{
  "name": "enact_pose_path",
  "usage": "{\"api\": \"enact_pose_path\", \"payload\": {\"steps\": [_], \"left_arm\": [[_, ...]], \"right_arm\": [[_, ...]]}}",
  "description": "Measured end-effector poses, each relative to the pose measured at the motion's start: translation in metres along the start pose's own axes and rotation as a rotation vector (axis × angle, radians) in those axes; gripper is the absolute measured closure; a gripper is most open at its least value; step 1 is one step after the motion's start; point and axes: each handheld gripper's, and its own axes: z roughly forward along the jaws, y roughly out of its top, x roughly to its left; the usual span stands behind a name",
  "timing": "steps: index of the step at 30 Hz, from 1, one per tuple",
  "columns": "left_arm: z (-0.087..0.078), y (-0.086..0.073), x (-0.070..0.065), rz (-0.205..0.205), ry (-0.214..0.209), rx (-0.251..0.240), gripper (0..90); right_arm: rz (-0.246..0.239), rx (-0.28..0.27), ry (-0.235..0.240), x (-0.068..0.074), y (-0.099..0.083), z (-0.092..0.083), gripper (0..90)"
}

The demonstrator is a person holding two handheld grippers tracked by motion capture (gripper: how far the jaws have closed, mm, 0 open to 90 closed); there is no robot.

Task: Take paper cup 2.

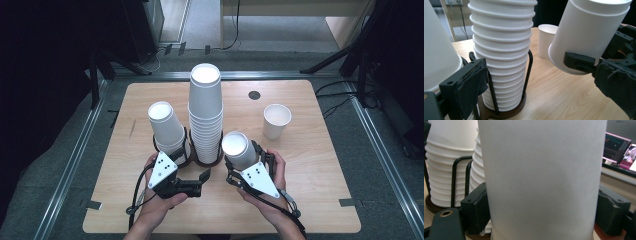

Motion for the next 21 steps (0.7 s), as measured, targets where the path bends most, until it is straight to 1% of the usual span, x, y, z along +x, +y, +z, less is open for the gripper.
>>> {"api": "enact_pose_path", "payload": {"steps": [1,2,3,4,5,6,7,8,9,10,11,13,14,15,16,17,21], "left_arm": [[0.001,0.0,0.0,-0.004,-0.007,0.007,0.0],[0.001,0.0,0.0,-0.008,-0.016,0.008,0.0],[0.001,0.0,0.0,-0.008,-0.016,0.008,0.0],[0.001,0.0,-0.002,-0.005,-0.022,0.01,0.0],[0.001,0.0,-0.003,-0.005,-0.03,0.013,0.0],[0.001,0.0,-0.003,-0.005,-0.03,0.013,0.0],[0.0,0.001,-0.004,0.001,-0.039,0.018,0.0],[0.001,0.001,-0.005,0.004,-0.044,0.018,0.0],[0.0,0.001,-0.006,0.012,-0.053,0.02,0.0],[0.0,0.001,-0.006,0.012,-0.053,0.02,0.0],[0.001,0.002,-0.008,0.017,-0.059,0.028,0.0],[0.002,0.002,-0.008,0.012,-0.063,0.035,0.0],[0.002,0.002,-0.008,0.012,-0.063,0.035,0.0],[0.002,0.001,-0.009,0.01,-0.069,0.043,0.0],[0.002,0.001,-0.009,0.01,-0.069,0.043,0.0],[0.003,0.001,-0.009,0.012,-0.081,0.051,0.0],[0.003,0.001,-0.011,0.019,-0.097,0.057,0.0]], "right_arm": [[-0.034,-0.002,-0.005,0.002,-0.001,0.0,14.9],[-0.053,-0.001,-0.008,0.003,-0.002,0.0,14.9],[-0.053,-0.001,-0.008,0.003,-0.002,0.0,14.9],[-0.086,-0.003,-0.009,0.006,-0.004,0.001,14.9],[-0.099,0.001,-0.008,0.007,-0.005,0.001,14.9],[-0.099,0.001,-0.008,0.007,-0.005,0.001,14.9],[-0.129,-0.002,-0.009,0.009,-0.007,0.001,14.9],[-0.138,-0.001,-0.012,0.011,-0.007,0.001,14.9],[-0.162,-0.002,-0.017,0.012,-0.008,0.001,14.8],[-0.162,-0.002,-0.017,0.012,-0.008,0.001,14.8],[-0.214,-0.006,-0.032,0.016,-0.009,0.001,14.8],[-0.256,-0.009,-0.031,0.019,-0.01,0.001,14.8],[-0.256,-0.009,-0.031,0.019,-0.01,0.001,14.8],[-0.282,-0.016,-0.023,0.022,-0.01,0.001,14.8],[-0.282,-0.016,-0.023,0.022,-0.01,0.001,14.8],[-0.298,-0.025,-0.017,0.025,-0.01,0.001,14.8],[-0.343,-0.033,-0.013,0.031,-0.011,0.001,14.7]]}}
